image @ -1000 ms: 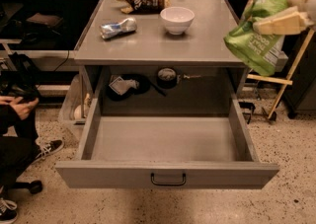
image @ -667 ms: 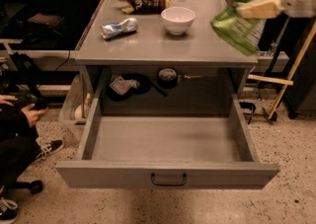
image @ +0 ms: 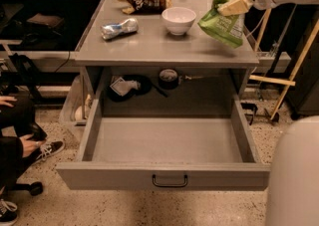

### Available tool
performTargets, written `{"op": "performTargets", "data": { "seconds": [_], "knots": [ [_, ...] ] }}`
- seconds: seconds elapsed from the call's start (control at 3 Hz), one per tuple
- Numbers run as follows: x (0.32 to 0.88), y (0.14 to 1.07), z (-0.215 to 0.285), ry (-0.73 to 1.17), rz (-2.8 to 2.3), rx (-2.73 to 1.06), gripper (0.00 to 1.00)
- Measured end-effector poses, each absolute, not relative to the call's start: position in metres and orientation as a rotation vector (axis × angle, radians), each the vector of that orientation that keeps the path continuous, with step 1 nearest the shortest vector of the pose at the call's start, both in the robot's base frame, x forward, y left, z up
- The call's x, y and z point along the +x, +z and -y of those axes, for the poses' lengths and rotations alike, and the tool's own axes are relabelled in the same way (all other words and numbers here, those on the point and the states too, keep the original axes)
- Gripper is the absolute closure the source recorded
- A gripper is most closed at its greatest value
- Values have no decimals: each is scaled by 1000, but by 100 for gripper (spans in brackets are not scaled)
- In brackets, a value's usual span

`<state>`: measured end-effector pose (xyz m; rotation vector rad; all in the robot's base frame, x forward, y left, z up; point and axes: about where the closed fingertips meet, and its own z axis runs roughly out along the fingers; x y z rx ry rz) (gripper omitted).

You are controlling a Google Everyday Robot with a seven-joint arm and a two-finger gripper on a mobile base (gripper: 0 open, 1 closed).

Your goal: Pick green rice chip bag from top drawer and place on counter

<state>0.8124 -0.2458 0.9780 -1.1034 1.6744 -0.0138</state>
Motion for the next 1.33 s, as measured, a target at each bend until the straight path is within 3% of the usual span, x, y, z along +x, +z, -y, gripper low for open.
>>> {"op": "performTargets", "data": {
  "seconds": [0.33,0.67,1.33],
  "knots": [
    [831,934,259,-56,-1797,-1146,100],
    [832,929,264,-66,-1811,-1151,82],
    [832,929,264,-66,-1811,-1151,35]
  ]
}}
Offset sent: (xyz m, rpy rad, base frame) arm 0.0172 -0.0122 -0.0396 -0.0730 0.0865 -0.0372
